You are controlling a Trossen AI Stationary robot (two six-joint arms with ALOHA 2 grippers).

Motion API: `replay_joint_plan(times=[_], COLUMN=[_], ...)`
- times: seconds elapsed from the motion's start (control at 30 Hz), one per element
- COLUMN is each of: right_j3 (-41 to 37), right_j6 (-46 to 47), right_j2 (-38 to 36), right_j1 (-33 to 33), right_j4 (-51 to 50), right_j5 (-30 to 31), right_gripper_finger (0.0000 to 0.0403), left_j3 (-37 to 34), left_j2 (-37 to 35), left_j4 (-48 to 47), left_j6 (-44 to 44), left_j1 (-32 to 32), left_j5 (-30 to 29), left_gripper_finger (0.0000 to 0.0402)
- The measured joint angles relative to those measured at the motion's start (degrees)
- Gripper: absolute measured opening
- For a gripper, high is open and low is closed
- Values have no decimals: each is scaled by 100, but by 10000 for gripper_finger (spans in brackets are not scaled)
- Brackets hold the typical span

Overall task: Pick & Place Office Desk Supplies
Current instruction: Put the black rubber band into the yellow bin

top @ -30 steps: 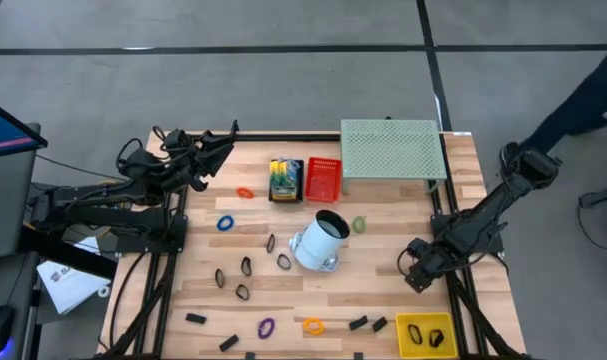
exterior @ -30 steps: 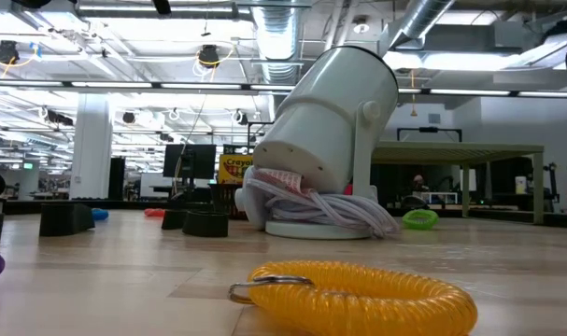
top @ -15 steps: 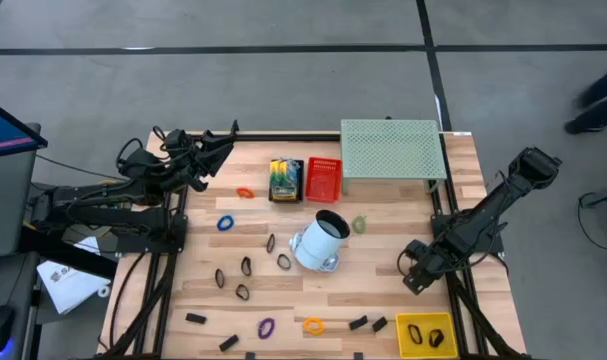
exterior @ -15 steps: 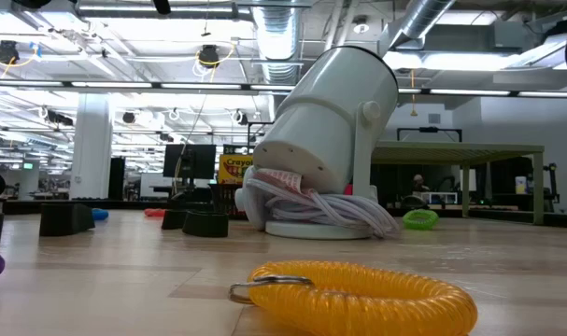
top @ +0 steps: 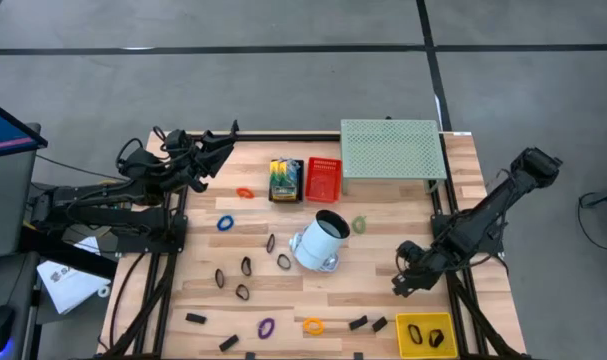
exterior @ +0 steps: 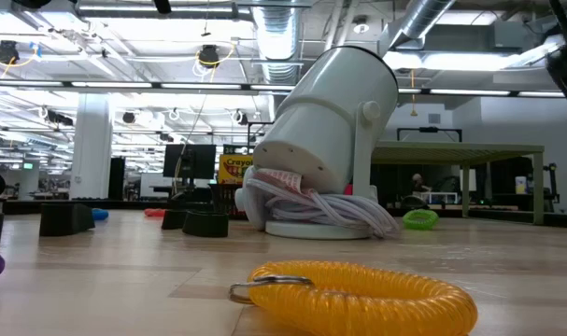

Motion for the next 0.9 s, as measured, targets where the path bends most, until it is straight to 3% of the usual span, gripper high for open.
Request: replay_joint_plan(times=[0.1, 0.3, 0.57, 0.7, 0.9], right_j3=[511, 1235, 1394, 1394, 1394], right_j6=[23, 521, 1993, 2810, 2908], right_j2=[0, 11, 882, 1224, 1506], right_j1=[-26, 324, 1693, 2205, 2267], right_j4=[12, -200, -255, -58, 30], right_j5=[346, 317, -853, -856, -939], right_gripper_finger=[4, 3, 1, 1, 8], left_j3=[0, 0, 0, 0, 0], left_j2=[1, 0, 0, 2, 2], left_j4=[-2, -23, -129, -175, -173], left_j6=[18, 140, 139, 144, 149], left_j1=[0, 0, 0, 2, 0], left_j5=[0, 119, 429, 450, 448], left_gripper_finger=[159, 159, 159, 159, 159])
